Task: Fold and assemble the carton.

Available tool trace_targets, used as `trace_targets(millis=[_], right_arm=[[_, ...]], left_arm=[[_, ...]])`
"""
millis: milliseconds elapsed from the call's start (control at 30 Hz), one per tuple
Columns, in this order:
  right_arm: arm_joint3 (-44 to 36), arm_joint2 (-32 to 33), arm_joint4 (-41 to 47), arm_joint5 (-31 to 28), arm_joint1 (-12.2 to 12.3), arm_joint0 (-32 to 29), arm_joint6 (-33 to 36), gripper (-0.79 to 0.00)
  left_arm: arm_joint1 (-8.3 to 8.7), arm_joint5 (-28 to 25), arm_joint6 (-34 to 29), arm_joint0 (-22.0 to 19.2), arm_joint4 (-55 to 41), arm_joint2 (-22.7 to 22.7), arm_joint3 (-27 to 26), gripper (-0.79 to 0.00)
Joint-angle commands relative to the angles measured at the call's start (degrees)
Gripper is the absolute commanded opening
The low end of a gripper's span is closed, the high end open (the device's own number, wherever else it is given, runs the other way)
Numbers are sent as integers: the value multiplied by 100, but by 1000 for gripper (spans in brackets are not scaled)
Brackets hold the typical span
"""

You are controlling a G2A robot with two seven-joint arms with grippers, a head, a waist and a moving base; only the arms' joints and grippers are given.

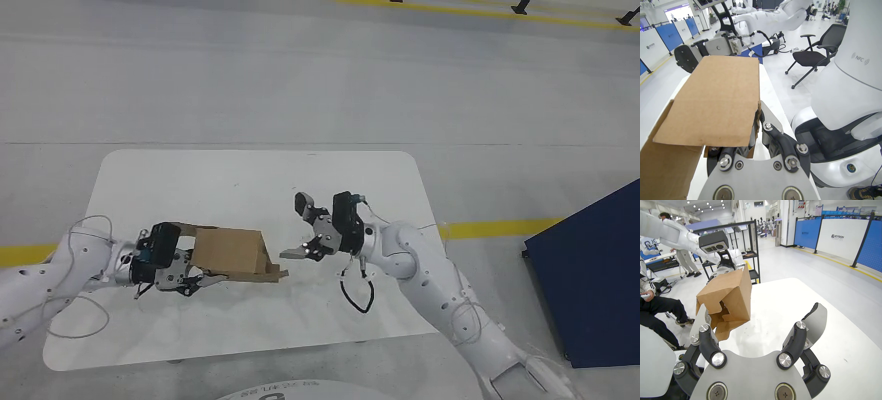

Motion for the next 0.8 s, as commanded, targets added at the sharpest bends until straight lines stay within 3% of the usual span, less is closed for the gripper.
trace_targets(millis=[0, 433, 767], right_arm=[[64, 105, 72, -24, 8, -24, -69, 0], [49, 16, 45, 355, -44, 69, 509, 0], [0, -144, 35, 192, -90, 139, 652, 0]], left_arm=[[56, 53, 53, 7, -50, -26, -51, -785], [472, 230, 231, -32, -716, -130, -540, -785], [410, 93, 94, -82, -759, 32, -574, -785]])
